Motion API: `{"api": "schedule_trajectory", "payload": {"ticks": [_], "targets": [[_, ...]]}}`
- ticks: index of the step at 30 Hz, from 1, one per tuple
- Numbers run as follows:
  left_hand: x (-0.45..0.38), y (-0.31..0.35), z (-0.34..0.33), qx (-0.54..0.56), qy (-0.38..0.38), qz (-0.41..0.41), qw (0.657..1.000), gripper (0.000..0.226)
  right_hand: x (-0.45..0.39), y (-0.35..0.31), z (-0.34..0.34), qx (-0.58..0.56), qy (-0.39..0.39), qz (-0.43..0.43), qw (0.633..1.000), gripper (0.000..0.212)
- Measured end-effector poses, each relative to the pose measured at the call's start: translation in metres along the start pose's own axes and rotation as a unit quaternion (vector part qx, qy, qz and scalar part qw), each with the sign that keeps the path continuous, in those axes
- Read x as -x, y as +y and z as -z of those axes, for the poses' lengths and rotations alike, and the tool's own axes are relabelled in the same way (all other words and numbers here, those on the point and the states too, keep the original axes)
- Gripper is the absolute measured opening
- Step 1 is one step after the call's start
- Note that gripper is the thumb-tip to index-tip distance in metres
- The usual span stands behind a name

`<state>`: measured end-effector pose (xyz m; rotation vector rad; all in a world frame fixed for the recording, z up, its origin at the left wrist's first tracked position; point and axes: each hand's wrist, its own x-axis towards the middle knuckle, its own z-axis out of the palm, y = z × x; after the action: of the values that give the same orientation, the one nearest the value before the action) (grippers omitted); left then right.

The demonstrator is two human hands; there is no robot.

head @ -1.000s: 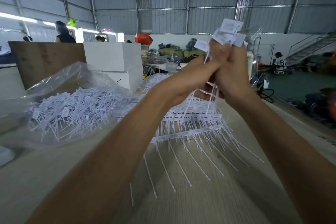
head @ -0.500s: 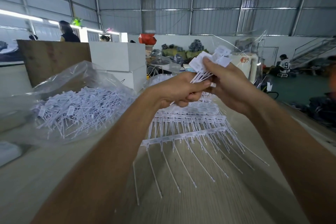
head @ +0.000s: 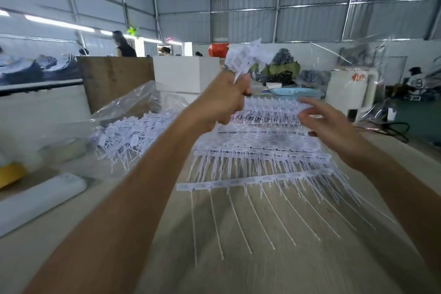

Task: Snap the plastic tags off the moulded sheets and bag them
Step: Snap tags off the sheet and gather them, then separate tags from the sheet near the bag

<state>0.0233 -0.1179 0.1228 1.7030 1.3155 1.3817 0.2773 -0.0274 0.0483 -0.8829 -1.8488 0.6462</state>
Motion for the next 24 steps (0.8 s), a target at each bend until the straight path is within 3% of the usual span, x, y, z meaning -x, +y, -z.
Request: {"api": "schedule_trajectory", "payload": {"ticks": [3, 5, 10, 15, 24], "targets": [[0.025, -0.019, 0.052, 0.231, -0.002, 0.091, 0.969, 0.030, 0.014, 0.047, -0.035, 0.241, -0.152, -0.014, 0.958, 0.048], [0.041, -0.043, 0.079, 0.319, 0.021, 0.173, 0.932, 0.032, 0.027, 0.071, -0.051, 0.326, -0.193, -0.012, 0.925, 0.044], [0.062, -0.104, 0.103, 0.350, 0.080, 0.313, 0.879, 0.038, 0.038, 0.081, -0.061, 0.332, -0.108, 0.003, 0.937, 0.034], [0.034, -0.136, 0.124, 0.342, 0.110, 0.346, 0.867, 0.037, 0.038, 0.082, -0.060, 0.357, -0.120, -0.001, 0.926, 0.035], [-0.037, -0.169, 0.169, 0.337, 0.135, 0.332, 0.871, 0.040, 0.034, 0.088, -0.061, 0.352, -0.108, 0.011, 0.930, 0.037]]}}
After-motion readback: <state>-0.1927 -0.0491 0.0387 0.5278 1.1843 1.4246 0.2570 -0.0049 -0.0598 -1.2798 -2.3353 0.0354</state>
